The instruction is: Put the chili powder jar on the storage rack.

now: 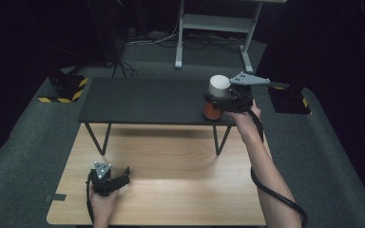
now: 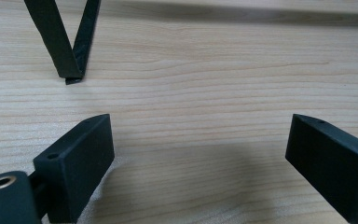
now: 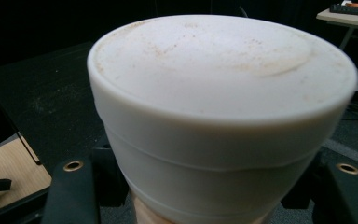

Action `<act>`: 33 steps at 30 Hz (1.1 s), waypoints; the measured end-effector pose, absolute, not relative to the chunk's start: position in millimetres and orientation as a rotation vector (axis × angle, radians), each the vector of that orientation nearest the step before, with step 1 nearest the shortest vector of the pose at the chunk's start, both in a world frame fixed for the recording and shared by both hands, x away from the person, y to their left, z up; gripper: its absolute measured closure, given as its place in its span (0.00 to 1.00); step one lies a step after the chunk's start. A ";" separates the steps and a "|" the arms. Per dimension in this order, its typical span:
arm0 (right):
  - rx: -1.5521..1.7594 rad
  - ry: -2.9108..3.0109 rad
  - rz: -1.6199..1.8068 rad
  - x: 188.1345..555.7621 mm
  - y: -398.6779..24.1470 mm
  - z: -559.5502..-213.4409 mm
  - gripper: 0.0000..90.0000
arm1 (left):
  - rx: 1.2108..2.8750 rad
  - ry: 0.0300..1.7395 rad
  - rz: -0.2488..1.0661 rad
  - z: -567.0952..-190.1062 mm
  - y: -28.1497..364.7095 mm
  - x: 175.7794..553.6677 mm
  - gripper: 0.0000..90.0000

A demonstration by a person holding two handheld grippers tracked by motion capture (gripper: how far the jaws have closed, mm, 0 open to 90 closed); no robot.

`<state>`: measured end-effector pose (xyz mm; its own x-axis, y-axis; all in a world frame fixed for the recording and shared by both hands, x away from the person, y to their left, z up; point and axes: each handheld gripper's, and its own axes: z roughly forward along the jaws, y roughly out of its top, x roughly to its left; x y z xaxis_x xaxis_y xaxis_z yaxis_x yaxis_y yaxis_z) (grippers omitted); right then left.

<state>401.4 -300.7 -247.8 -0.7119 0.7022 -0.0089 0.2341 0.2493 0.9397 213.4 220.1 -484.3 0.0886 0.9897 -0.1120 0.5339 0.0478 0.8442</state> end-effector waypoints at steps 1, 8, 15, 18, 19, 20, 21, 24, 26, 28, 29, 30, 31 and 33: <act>0.848 2.100 1.456 401.3 -300.0 -247.5 0.37 | 1.588 1.547 0.739 -484.4 220.3 213.4 0.09; 0.843 2.111 1.470 403.2 -302.3 -248.3 0.29 | 1.591 1.544 0.739 -484.4 220.5 213.4 0.09; 0.847 2.098 1.475 399.3 -311.2 -254.2 0.14 | 1.589 1.542 0.738 -484.5 221.1 213.0 0.09; 0.835 2.088 1.511 392.0 -324.2 -259.6 0.13 | 1.591 1.542 0.739 -484.5 220.7 213.3 0.09; 0.829 2.090 1.512 389.6 -327.0 -260.3 0.13 | 1.591 1.542 0.739 -484.5 220.7 213.3 0.09; 0.823 2.092 1.510 387.2 -329.9 -260.8 0.13 | 1.592 1.541 0.737 -484.5 220.7 213.3 0.09; 0.823 2.092 1.510 387.2 -329.9 -260.8 0.13 | 1.592 1.541 0.737 -484.5 220.7 213.3 0.09; 0.811 2.085 1.508 375.3 -341.2 -264.5 0.12 | 1.596 1.541 0.738 -484.2 220.5 213.5 0.09; 0.799 2.077 1.509 367.4 -347.4 -268.4 0.12 | 1.596 1.541 0.738 -484.2 220.4 213.5 0.09; 0.780 2.075 1.488 358.2 -352.2 -274.0 0.11 | 1.595 1.540 0.738 -484.3 220.6 213.3 0.09; 0.780 2.075 1.488 358.2 -352.2 -274.0 0.11 | 1.595 1.540 0.738 -484.3 220.6 213.3 0.09; 0.772 2.084 1.481 350.5 -358.3 -280.8 0.10 | 1.595 1.540 0.737 -484.2 220.6 213.4 0.09; 0.761 2.085 1.483 346.1 -361.7 -284.8 0.10 | 1.596 1.540 0.737 -484.2 220.6 213.4 0.09; 0.753 2.084 1.485 340.8 -364.6 -288.5 0.10 | 1.597 1.540 0.737 -484.1 220.5 213.4 0.09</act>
<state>340.8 -364.6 -288.5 -0.7389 0.6711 -0.0603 0.1622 0.2640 0.9508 213.4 220.5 -484.1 0.0968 0.9892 -0.1098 0.5351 0.0413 0.8438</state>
